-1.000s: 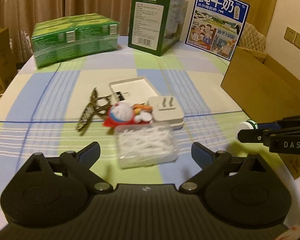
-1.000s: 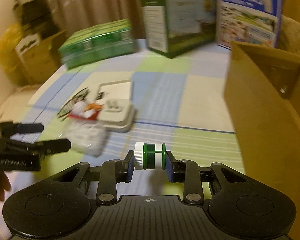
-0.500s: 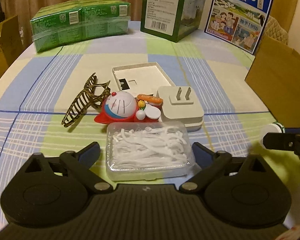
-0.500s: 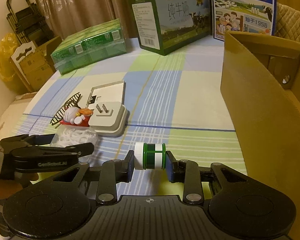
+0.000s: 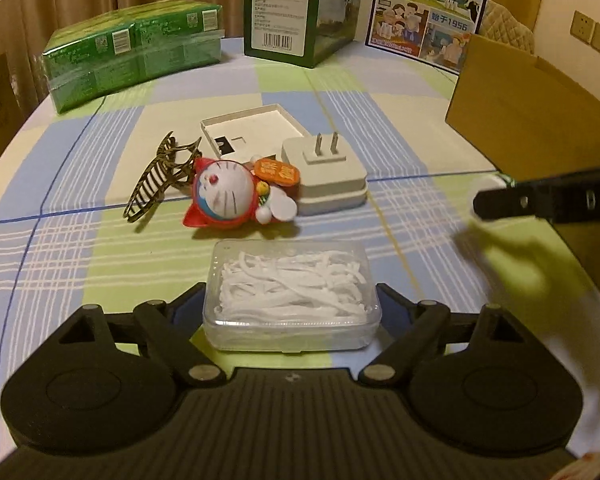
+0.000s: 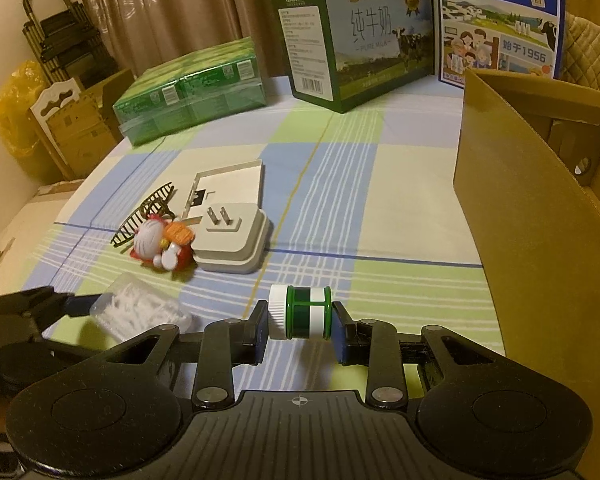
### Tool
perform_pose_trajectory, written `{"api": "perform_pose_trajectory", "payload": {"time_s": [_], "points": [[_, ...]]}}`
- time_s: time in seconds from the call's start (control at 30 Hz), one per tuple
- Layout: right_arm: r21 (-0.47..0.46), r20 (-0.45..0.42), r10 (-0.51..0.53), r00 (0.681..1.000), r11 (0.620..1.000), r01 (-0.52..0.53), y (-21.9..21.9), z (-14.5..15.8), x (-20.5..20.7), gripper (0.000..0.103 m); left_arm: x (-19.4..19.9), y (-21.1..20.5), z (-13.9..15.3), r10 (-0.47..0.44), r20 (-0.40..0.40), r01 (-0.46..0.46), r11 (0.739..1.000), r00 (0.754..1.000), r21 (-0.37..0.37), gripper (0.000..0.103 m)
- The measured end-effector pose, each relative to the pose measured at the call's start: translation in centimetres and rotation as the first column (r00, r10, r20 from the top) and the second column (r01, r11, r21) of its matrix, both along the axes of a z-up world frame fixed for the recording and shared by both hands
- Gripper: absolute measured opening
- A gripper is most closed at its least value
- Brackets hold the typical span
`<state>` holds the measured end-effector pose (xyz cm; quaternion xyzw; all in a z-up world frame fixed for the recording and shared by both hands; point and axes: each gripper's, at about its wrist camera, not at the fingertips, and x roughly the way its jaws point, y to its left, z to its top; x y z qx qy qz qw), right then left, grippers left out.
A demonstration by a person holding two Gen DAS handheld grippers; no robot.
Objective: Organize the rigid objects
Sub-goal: 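Carry the floss box with the left gripper while the right gripper carries the jar to the cardboard box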
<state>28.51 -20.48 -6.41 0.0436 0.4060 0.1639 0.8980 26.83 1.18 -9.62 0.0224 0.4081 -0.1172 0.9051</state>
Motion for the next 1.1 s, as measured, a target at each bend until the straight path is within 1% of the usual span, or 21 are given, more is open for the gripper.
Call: {"api": "perform_pose_trajectory", "payload": {"time_s": [0.13,0.23,0.43,0.57,0.7,0.97,1.1], "points": [[0.000,-0.001,0.009,1.000,1.000,-0.009,0.3,-0.1,0.0,0.029,-0.7,-0.6,-0.2,0.005,0.052,-0.007,0.999,0.999,0.037,0.084],[0.001,-0.001,0.013,1.000,1.000,-0.013,0.3,-0.1,0.1,0.029,-0.6,-1.1,-0.4,0.002,0.069,-0.007,0.998,0.998,0.067,0.084],[0.003,-0.003,0.014,1.000,1.000,-0.014,0.4,-0.1,0.2,0.029,-0.3,-1.2,-0.4,0.002,0.071,-0.008,0.997,0.997,0.080,0.083],[0.007,0.002,0.014,1.000,1.000,-0.014,0.4,-0.1,0.1,0.029,-0.5,-1.3,-0.3,-0.013,0.055,0.009,0.997,0.998,0.081,0.083],[0.009,0.001,0.015,1.000,1.000,-0.015,0.3,-0.1,0.0,0.029,-0.9,-1.4,-0.1,-0.031,0.034,0.029,0.998,0.999,0.056,0.082],[0.002,0.022,0.017,1.000,1.000,-0.017,0.2,0.6,-1.0,0.029,-1.8,-1.9,1.8,-0.050,0.067,0.049,0.999,0.996,0.015,0.082],[0.004,0.044,0.001,0.999,1.000,-0.001,0.0,1.3,-1.6,0.029,-2.8,-2.0,3.2,-0.022,0.091,0.024,0.999,0.996,-0.024,0.082]]}}
